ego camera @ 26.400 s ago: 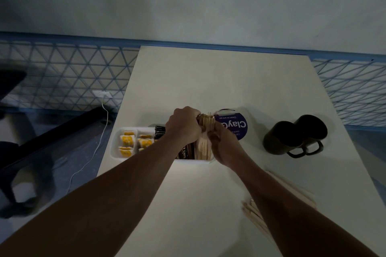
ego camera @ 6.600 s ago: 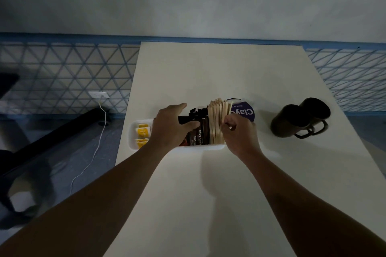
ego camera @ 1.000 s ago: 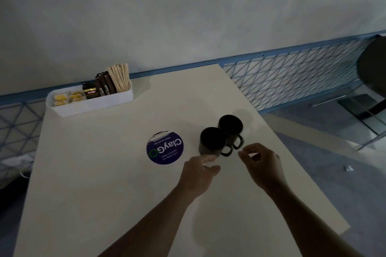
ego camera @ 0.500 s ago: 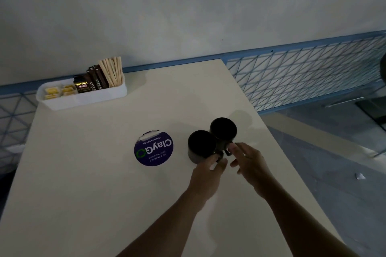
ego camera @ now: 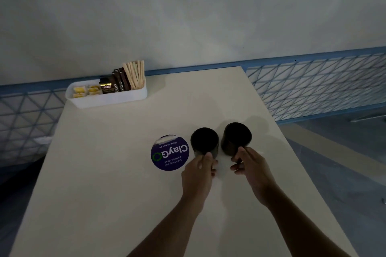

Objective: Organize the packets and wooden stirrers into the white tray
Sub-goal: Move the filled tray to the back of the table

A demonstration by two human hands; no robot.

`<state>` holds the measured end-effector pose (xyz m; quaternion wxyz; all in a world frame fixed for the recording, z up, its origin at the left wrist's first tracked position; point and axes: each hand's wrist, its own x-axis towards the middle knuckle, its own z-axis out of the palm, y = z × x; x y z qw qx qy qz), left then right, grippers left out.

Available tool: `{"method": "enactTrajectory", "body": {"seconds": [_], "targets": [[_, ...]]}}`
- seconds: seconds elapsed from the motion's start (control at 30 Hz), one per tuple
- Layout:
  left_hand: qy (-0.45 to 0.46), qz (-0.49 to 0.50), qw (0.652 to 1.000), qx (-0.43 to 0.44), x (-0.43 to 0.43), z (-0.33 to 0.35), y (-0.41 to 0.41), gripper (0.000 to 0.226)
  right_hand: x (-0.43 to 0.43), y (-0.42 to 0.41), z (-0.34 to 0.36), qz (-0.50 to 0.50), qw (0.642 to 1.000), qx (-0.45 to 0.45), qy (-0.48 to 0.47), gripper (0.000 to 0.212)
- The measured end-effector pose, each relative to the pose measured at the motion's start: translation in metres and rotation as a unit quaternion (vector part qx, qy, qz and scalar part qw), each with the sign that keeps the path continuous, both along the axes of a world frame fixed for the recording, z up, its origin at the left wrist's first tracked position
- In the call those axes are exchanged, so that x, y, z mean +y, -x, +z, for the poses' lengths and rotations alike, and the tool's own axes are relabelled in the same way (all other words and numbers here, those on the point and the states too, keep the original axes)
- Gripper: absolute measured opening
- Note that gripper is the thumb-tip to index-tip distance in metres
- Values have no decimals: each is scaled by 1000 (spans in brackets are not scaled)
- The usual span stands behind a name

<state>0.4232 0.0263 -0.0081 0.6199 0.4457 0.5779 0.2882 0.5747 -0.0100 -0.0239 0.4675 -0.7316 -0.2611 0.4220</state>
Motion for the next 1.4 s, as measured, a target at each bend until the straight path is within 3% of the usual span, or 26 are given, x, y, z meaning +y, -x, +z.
{"method": "enactTrajectory", "body": {"seconds": [0.33,0.6,1.03,1.4], "targets": [[-31,46,998,-22,79,27,35,29,82,16,24,6,999,-13,-36,28],[-76,37,996,25,164,35,51,33,168,25,30,36,998,-24,-37,31],[-38,62,997,19,275,12,47,31,283,31,13,61,997,-29,-21,32],[-29,47,998,32,308,-5,43,27,315,34,-9,53,998,-33,4,31]]}}
